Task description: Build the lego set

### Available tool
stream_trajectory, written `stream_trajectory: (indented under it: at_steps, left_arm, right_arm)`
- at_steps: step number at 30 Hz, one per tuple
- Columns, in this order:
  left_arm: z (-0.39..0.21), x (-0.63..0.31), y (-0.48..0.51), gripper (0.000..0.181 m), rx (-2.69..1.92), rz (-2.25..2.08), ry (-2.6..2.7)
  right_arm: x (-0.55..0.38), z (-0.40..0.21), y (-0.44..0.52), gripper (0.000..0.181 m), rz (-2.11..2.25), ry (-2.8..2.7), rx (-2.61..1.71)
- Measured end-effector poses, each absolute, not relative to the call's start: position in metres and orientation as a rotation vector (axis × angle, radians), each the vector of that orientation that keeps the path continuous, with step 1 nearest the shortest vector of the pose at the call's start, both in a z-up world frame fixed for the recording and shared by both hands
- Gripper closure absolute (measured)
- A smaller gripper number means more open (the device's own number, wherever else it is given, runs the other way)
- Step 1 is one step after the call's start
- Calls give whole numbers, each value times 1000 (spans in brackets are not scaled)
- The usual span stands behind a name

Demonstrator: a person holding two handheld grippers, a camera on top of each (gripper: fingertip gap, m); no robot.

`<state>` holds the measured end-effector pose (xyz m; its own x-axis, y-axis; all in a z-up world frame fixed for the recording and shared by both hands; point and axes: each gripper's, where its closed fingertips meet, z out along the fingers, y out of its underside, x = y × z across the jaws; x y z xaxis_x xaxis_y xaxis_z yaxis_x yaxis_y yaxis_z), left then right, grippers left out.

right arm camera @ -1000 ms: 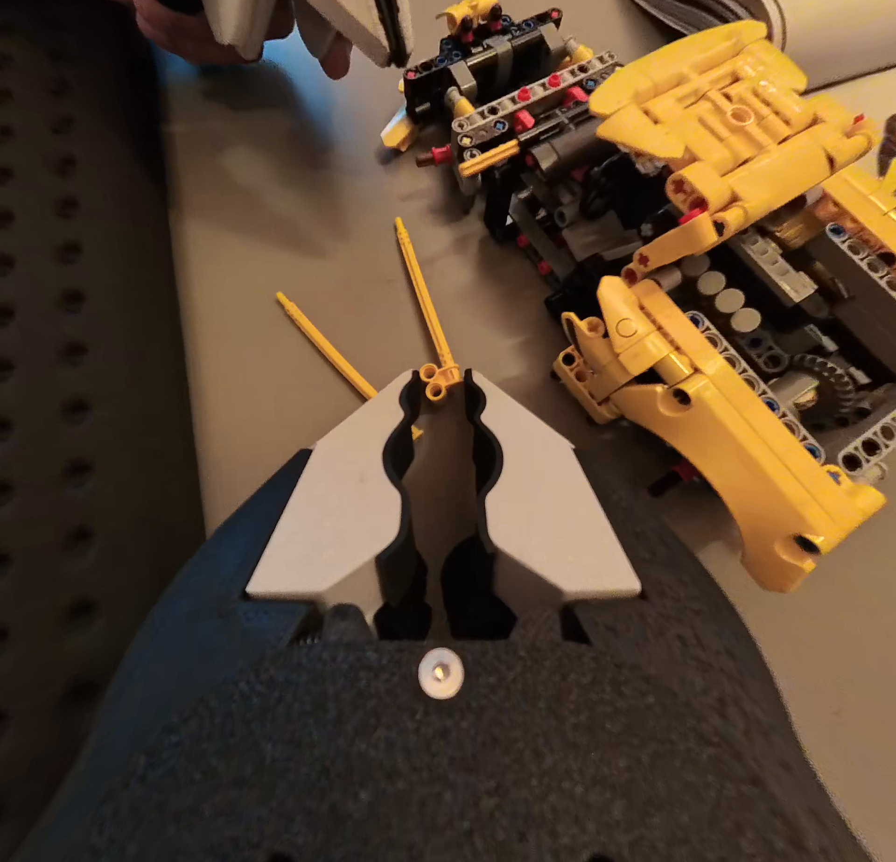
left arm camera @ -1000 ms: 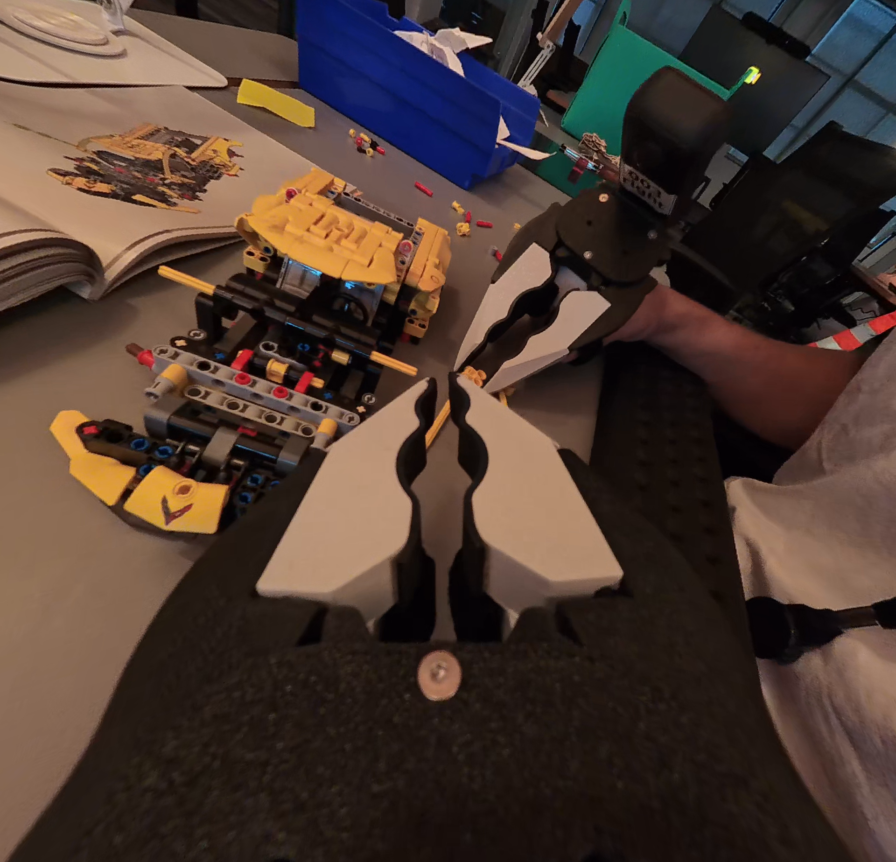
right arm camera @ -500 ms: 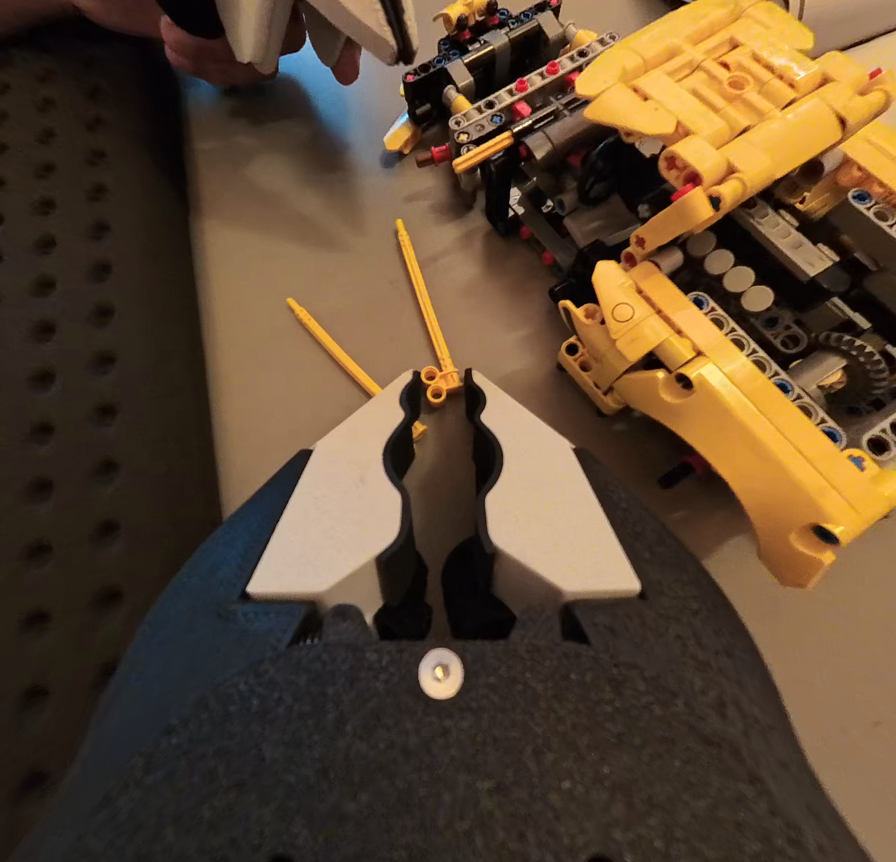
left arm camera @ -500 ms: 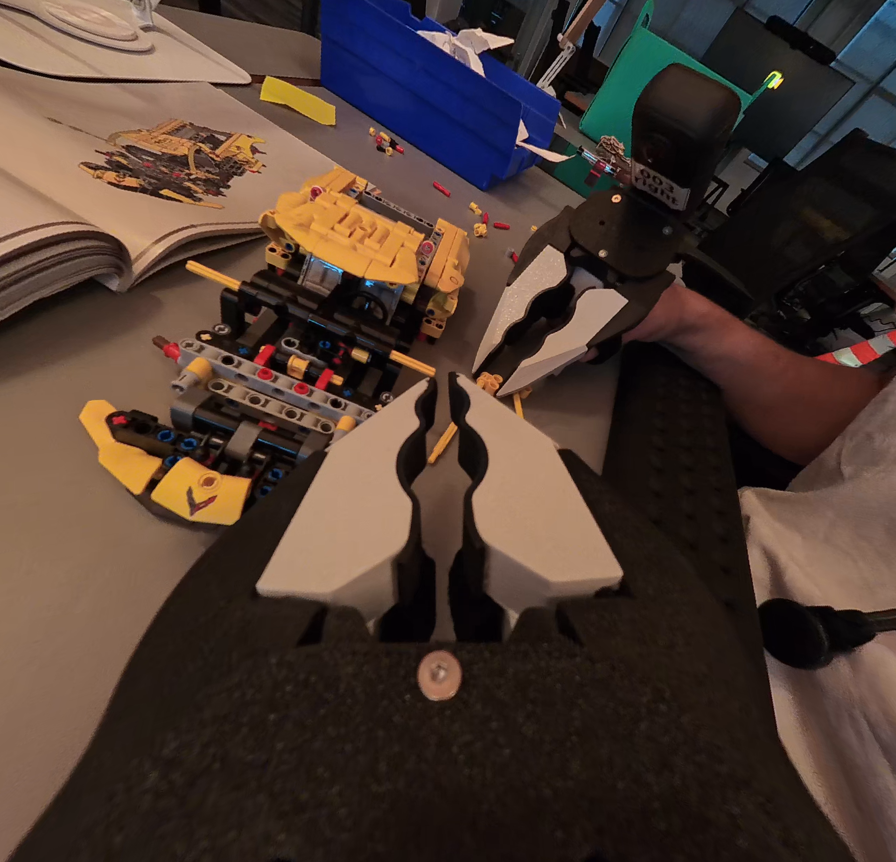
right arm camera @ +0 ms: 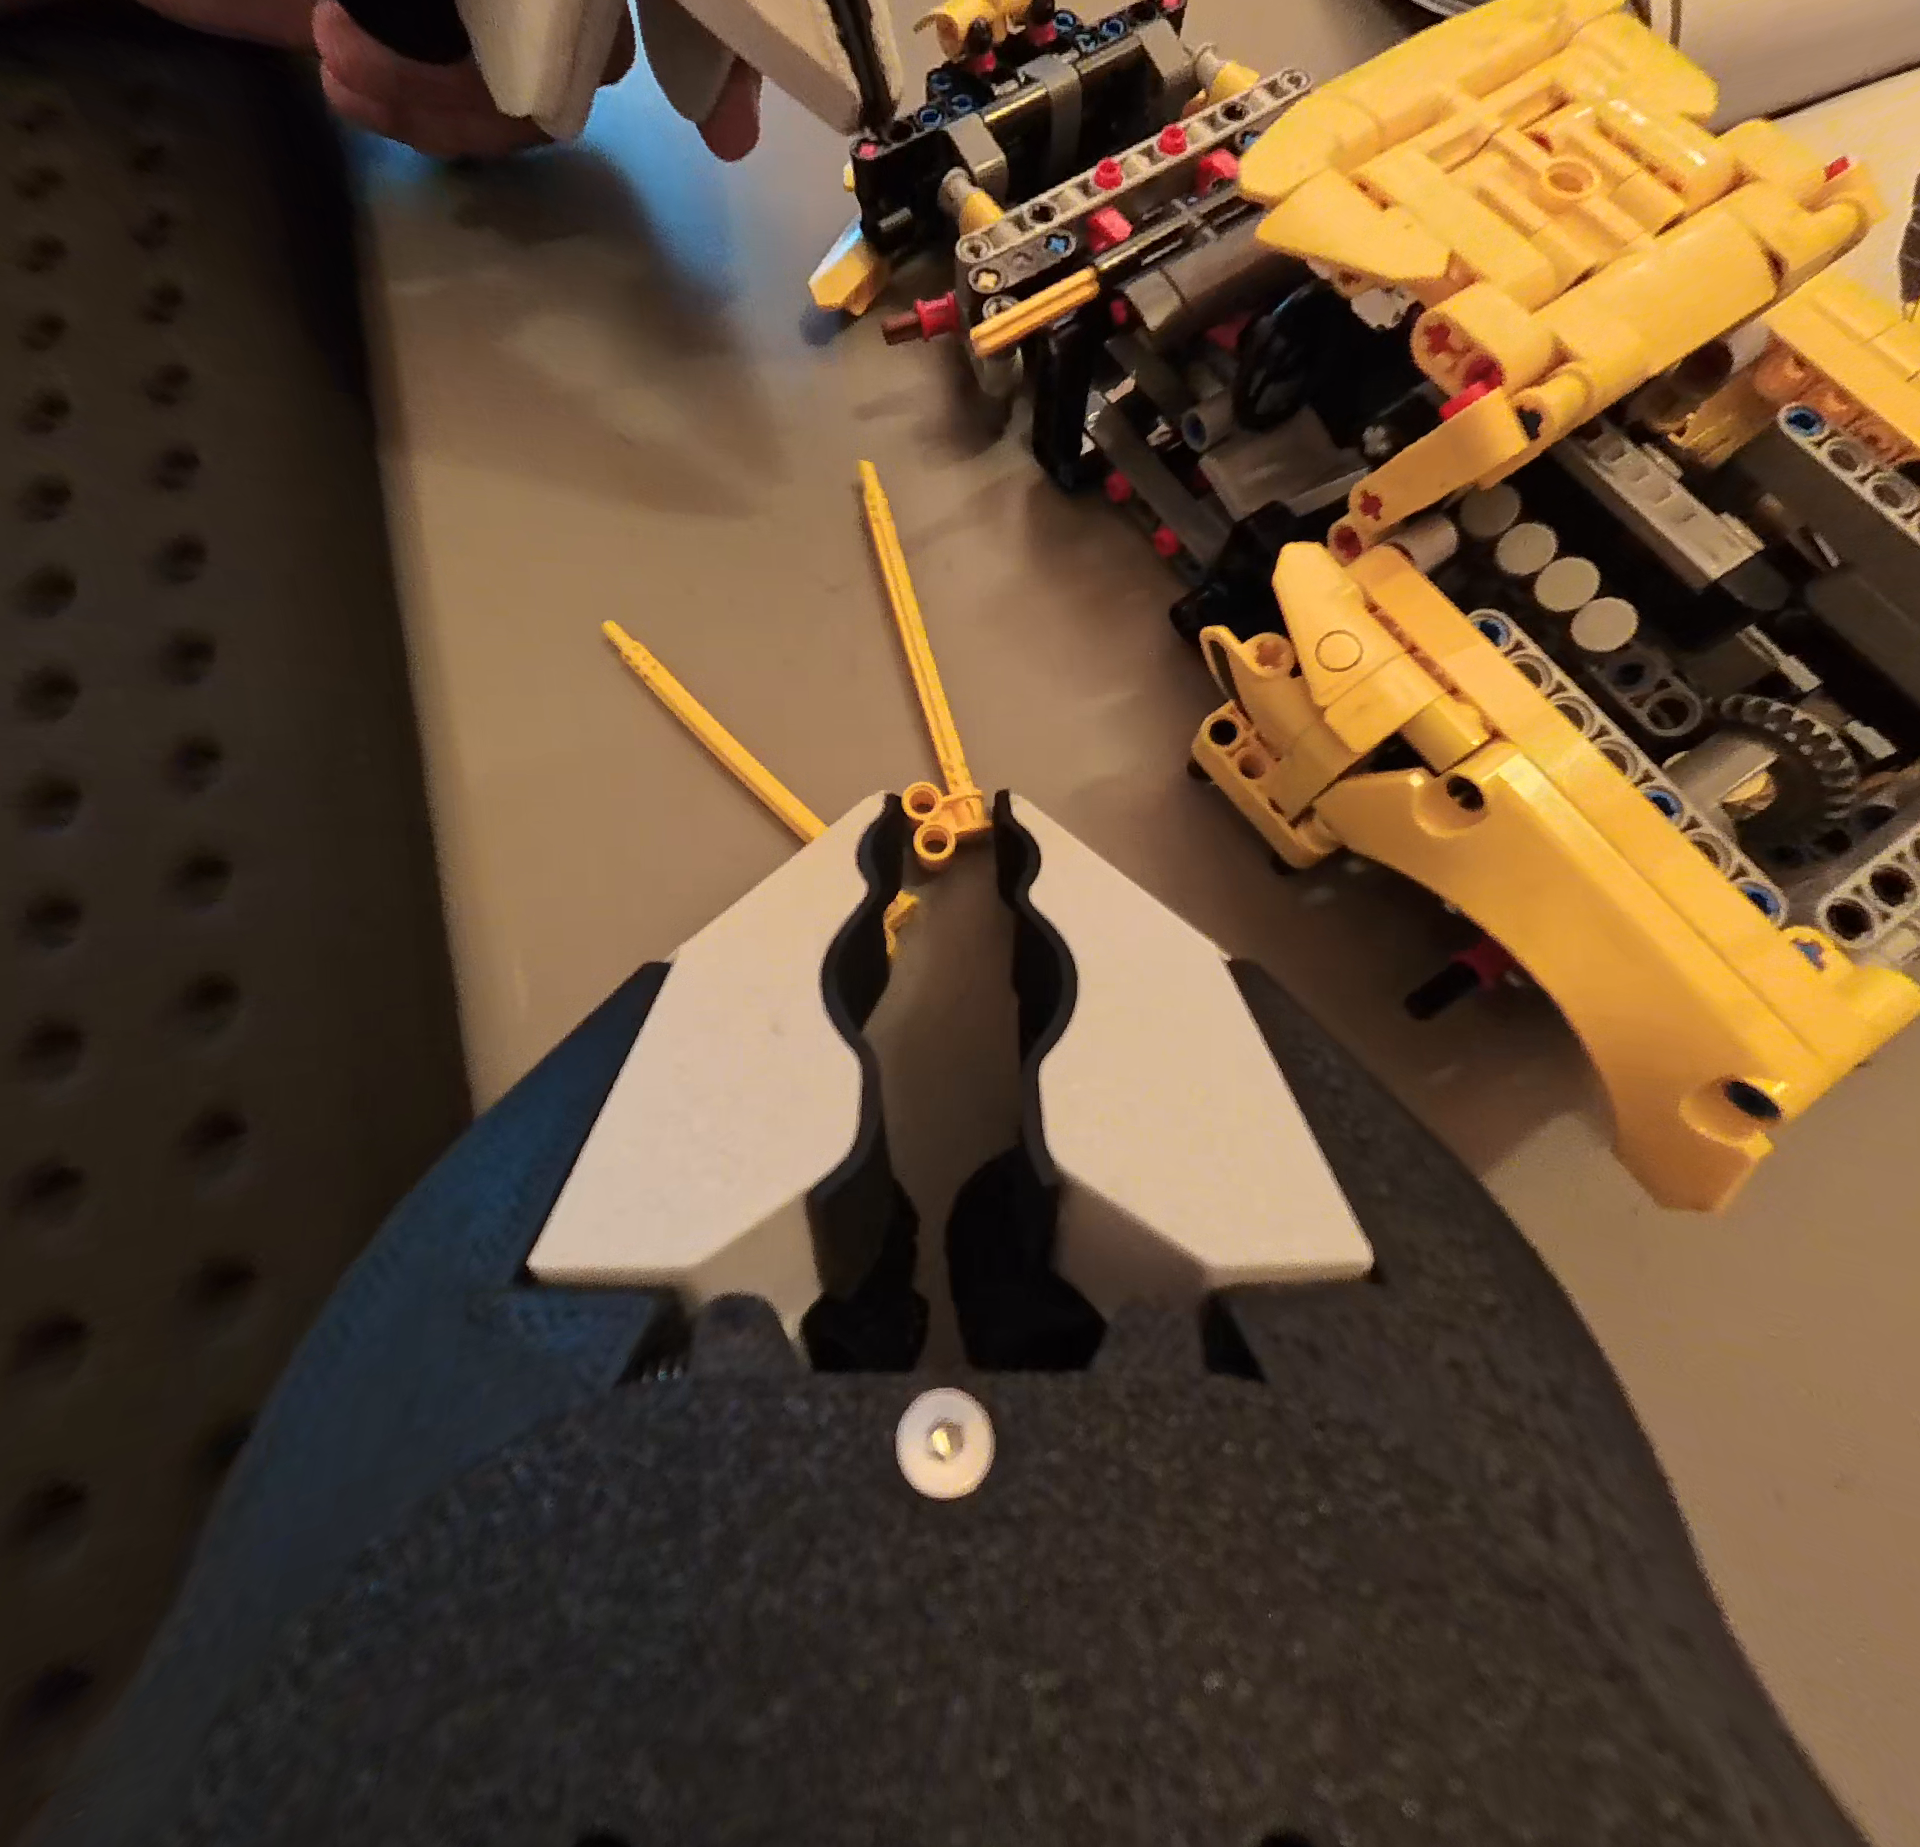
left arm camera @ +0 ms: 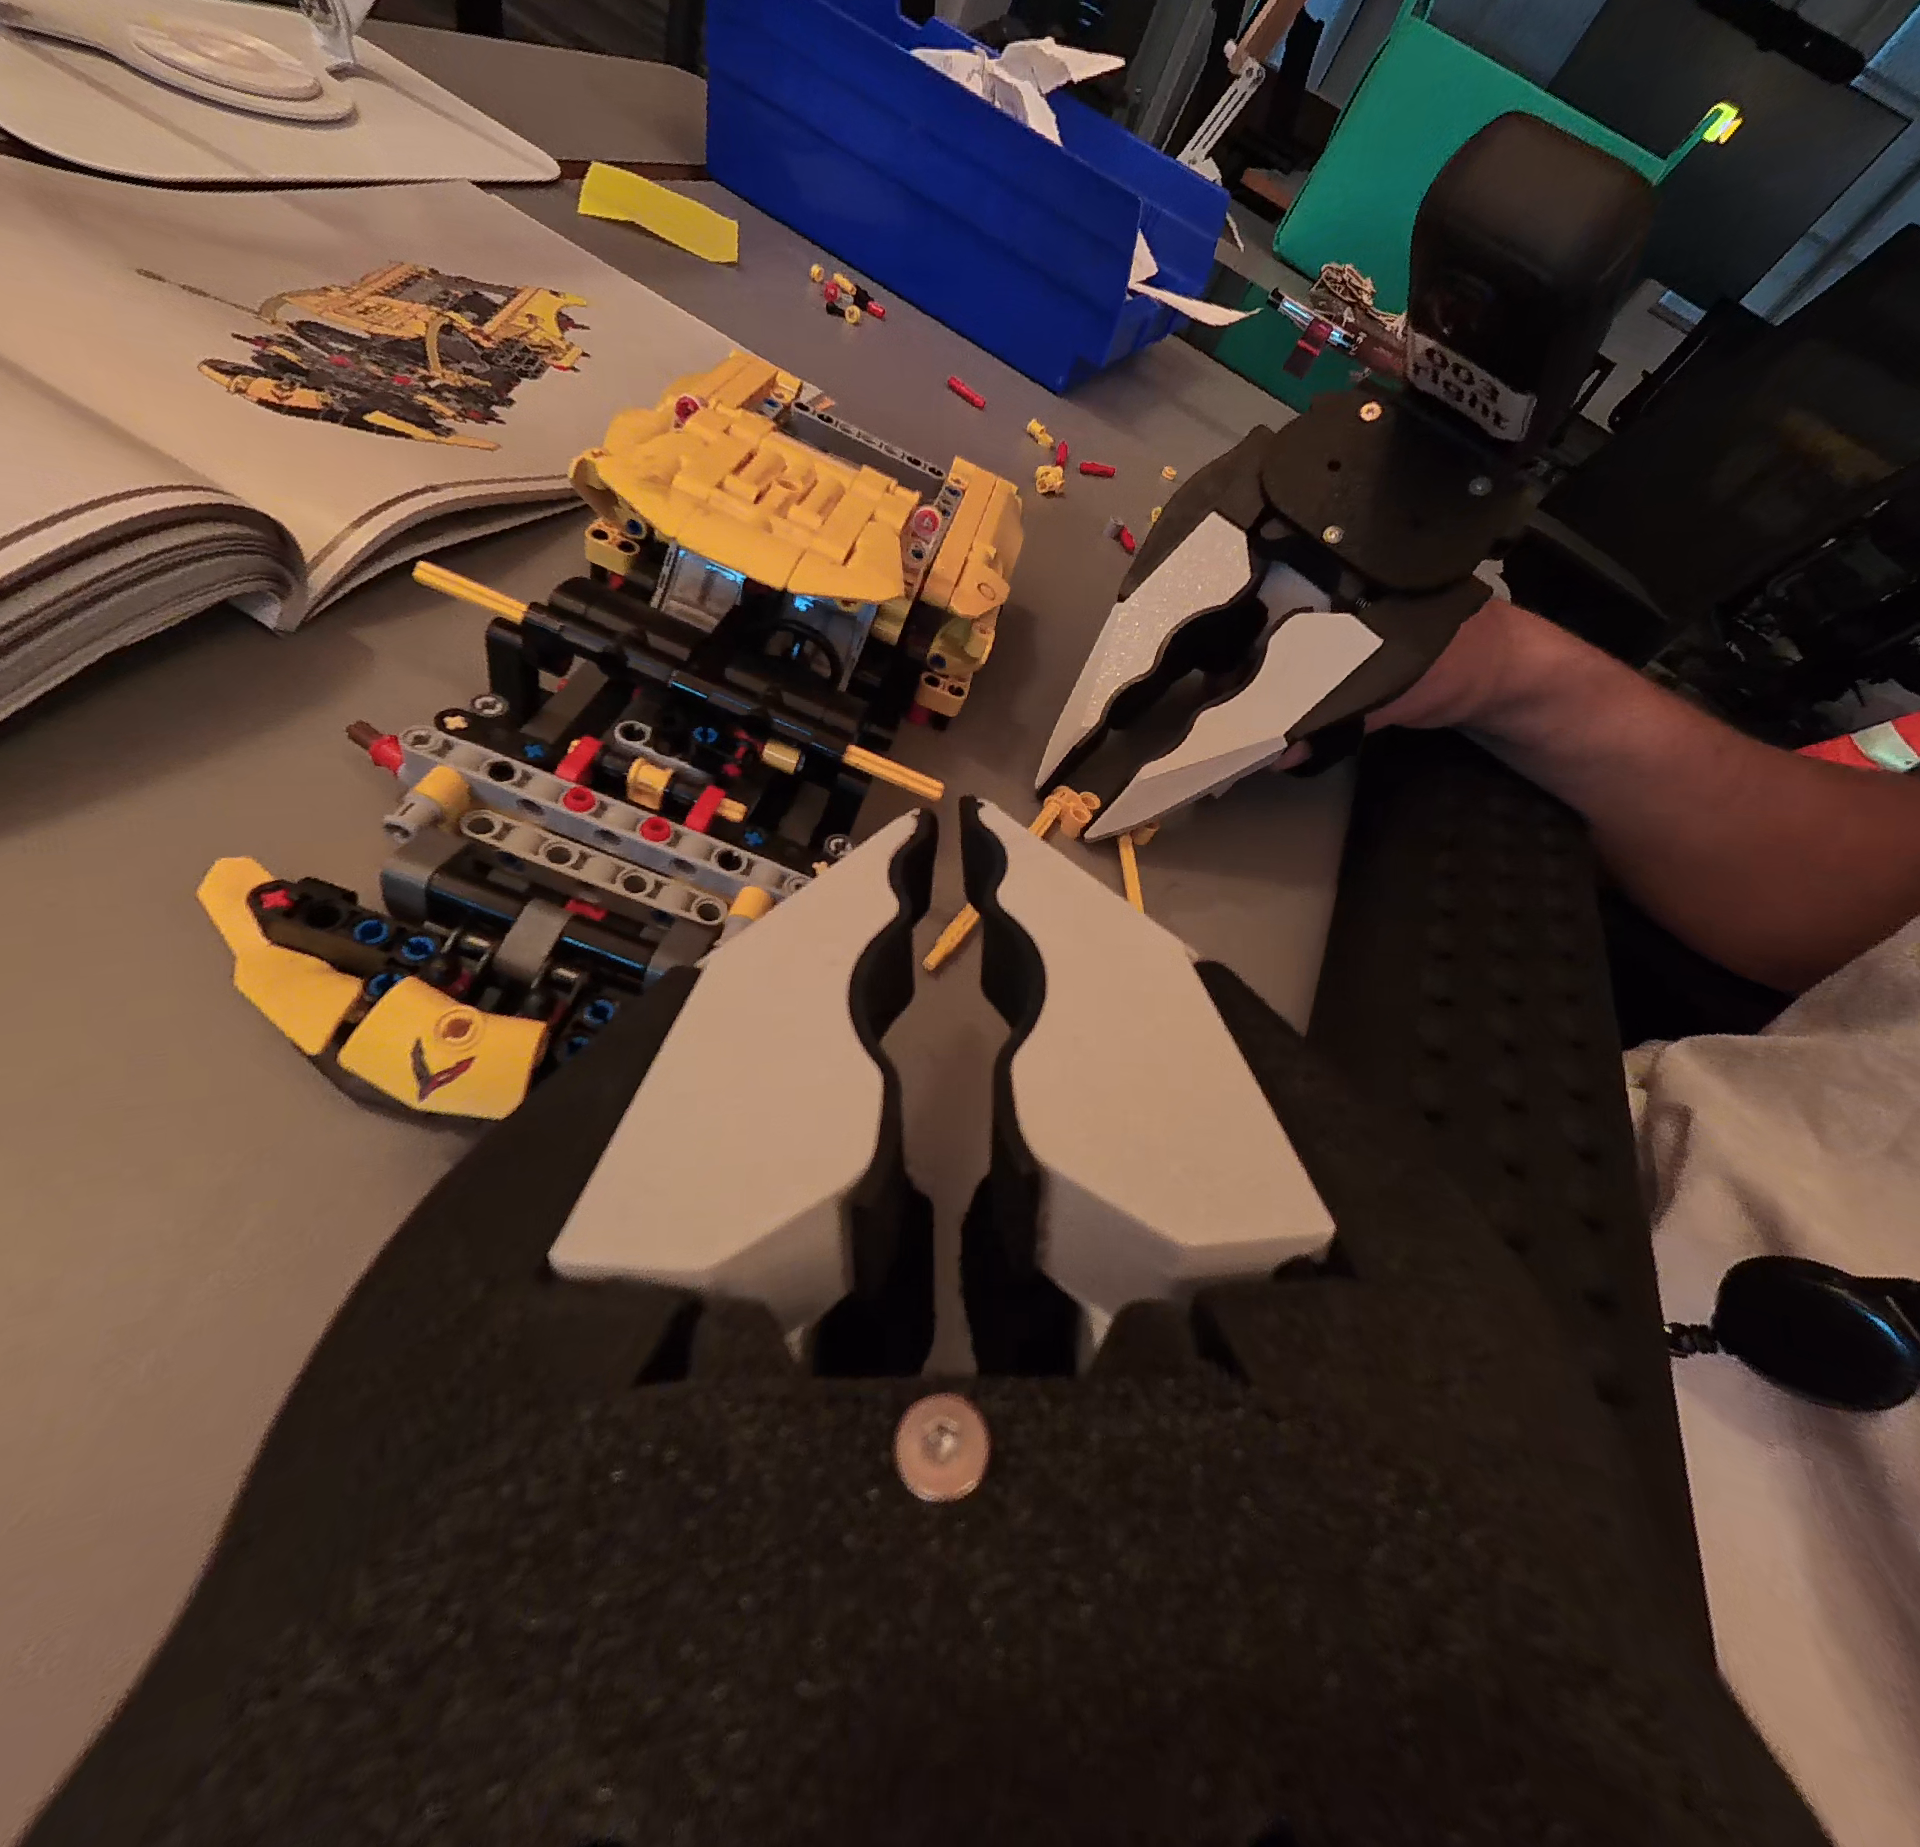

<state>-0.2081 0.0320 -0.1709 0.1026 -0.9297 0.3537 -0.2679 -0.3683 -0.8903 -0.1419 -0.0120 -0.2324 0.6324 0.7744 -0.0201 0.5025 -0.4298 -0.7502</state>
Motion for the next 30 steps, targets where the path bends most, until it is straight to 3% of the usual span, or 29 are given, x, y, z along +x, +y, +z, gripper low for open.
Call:
stream_trajectory:
  at_steps: [14,21,30]
  left_arm:
    - [-155,-204,20,177,-1684,-1384,1118]
    - [-135,-195,25,168,-1747,-1493,794]
    - [-125,-202,-11,162,-1929,-1649,721]
  right_arm:
    - [-144,-164,10,166,86,-821,-1831]
    - [-173,-143,17,167,228,-507,-1817]
    - [-175,-123,-5,167,-81,-627,-1775]
